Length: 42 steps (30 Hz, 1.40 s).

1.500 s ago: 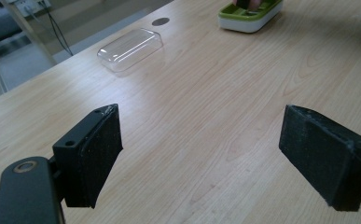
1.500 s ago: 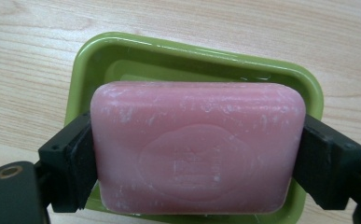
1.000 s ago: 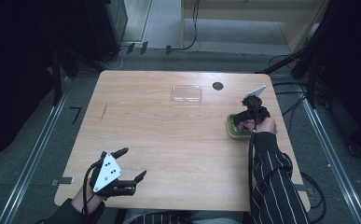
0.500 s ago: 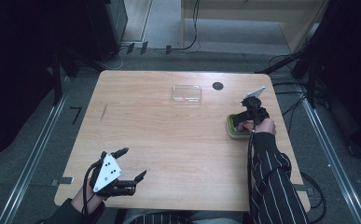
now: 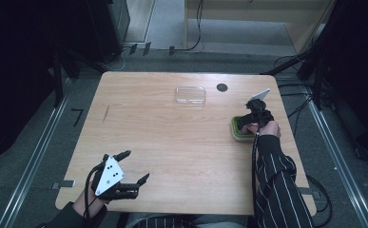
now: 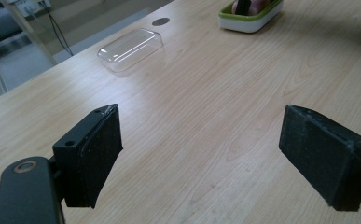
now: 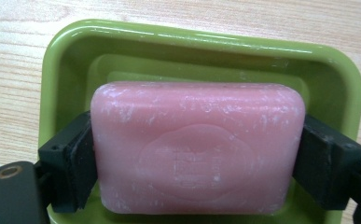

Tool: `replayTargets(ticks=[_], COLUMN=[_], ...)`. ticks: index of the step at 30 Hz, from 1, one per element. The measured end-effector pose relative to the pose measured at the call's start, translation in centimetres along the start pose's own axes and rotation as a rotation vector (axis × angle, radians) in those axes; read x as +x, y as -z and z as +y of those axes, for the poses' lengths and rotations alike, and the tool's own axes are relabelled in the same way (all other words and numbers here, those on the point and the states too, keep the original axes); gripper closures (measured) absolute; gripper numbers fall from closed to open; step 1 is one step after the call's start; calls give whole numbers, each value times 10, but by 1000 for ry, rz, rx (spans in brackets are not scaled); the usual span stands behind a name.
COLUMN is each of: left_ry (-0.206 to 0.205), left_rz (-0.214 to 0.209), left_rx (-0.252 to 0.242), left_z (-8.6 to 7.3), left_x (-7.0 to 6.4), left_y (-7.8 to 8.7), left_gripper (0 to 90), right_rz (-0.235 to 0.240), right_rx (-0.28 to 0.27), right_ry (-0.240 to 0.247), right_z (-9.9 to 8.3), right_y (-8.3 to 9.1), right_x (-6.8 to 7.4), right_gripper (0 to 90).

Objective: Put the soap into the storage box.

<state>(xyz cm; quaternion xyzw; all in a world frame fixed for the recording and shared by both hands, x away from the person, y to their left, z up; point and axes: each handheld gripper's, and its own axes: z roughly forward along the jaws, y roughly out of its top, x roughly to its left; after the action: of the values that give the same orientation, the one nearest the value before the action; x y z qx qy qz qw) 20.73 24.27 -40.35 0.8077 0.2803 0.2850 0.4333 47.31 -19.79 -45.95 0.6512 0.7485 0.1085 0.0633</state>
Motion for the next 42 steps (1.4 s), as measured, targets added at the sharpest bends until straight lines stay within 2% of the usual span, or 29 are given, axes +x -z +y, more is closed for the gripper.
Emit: replayTargets(ticks=[25, 28, 33, 42], left_ry=[-1, -4, -3, -4], left_rz=[-3, -5, -4, -7], left_rx=[-1, 1, -3, -3], left_z=[0, 0, 1, 2], left_x=[1, 1, 0, 0], left_y=[-2, -3, -2, -3], left_gripper=[140, 140, 140, 140], right_rz=[-6, -9, -3, 19], right_rx=[-4, -12, -60, -59], right_ry=[19, 23, 44, 78], right_z=[0, -1, -4, -12], right_y=[0, 3, 15, 29], right_x=[-1, -1, 0, 3], right_gripper=[133, 129, 99, 33])
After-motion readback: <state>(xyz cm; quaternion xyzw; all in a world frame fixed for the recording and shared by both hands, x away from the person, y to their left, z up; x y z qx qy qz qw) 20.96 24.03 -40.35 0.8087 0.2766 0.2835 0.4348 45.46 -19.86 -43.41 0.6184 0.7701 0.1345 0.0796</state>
